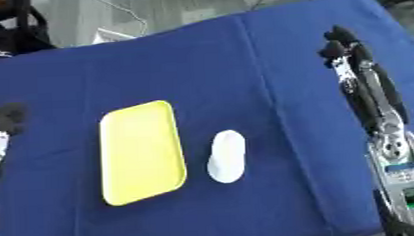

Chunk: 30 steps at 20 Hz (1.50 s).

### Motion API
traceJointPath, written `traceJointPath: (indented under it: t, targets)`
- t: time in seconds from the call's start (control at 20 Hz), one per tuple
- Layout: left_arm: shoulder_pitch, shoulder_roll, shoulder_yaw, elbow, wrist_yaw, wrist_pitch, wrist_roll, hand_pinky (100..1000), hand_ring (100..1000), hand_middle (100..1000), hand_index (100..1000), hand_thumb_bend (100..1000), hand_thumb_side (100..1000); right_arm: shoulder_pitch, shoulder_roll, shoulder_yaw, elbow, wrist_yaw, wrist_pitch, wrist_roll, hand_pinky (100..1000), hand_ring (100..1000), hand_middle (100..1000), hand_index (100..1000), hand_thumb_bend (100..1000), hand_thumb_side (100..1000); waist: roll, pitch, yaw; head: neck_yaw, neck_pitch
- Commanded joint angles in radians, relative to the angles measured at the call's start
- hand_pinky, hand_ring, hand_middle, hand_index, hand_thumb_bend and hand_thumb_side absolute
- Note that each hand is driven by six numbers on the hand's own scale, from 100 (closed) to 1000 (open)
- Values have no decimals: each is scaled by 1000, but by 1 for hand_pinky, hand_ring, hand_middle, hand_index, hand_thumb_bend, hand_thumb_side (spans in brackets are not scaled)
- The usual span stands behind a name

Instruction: Pick up objects on the table and place them in the box.

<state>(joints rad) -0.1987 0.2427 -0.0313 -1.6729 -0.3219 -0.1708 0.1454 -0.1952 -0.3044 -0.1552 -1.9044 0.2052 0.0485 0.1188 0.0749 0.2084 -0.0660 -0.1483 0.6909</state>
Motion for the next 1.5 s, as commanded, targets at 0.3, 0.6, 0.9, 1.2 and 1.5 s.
traceJointPath:
  t: [0.3, 0.6, 0.9, 1.2, 1.5]
  targets:
    - [-9, 22, -2, -23, -3, 0, 0, 786, 785, 801, 894, 100, 1000, -13, -11, -6, -24, 1, -1, -2, 859, 846, 922, 1000, 257, 921, -3, -10, 0, -13, -11]
    - [-6, 25, -4, -21, -4, 0, -4, 786, 786, 801, 894, 100, 1000, -20, -62, 10, -19, -1, -13, 10, 863, 848, 926, 1000, 332, 900, -7, -14, 1, 1, -9]
    - [0, 37, -7, -17, -8, -2, -7, 787, 786, 801, 895, 100, 1000, -84, -443, 77, 24, -31, -166, 69, 883, 821, 945, 1000, 591, 774, -32, -25, 15, 42, -8]
    - [0, 41, -12, -17, -8, -5, -11, 787, 786, 802, 896, 100, 1000, -147, -640, 94, 90, -37, -266, 63, 891, 837, 952, 1000, 619, 763, -40, -23, 25, 80, -11]
    - [-1, 40, -12, -17, -9, -5, -11, 787, 787, 801, 895, 100, 1000, -166, -676, 116, 115, -35, -295, 87, 892, 842, 952, 1000, 625, 760, -42, -22, 31, 92, -10]
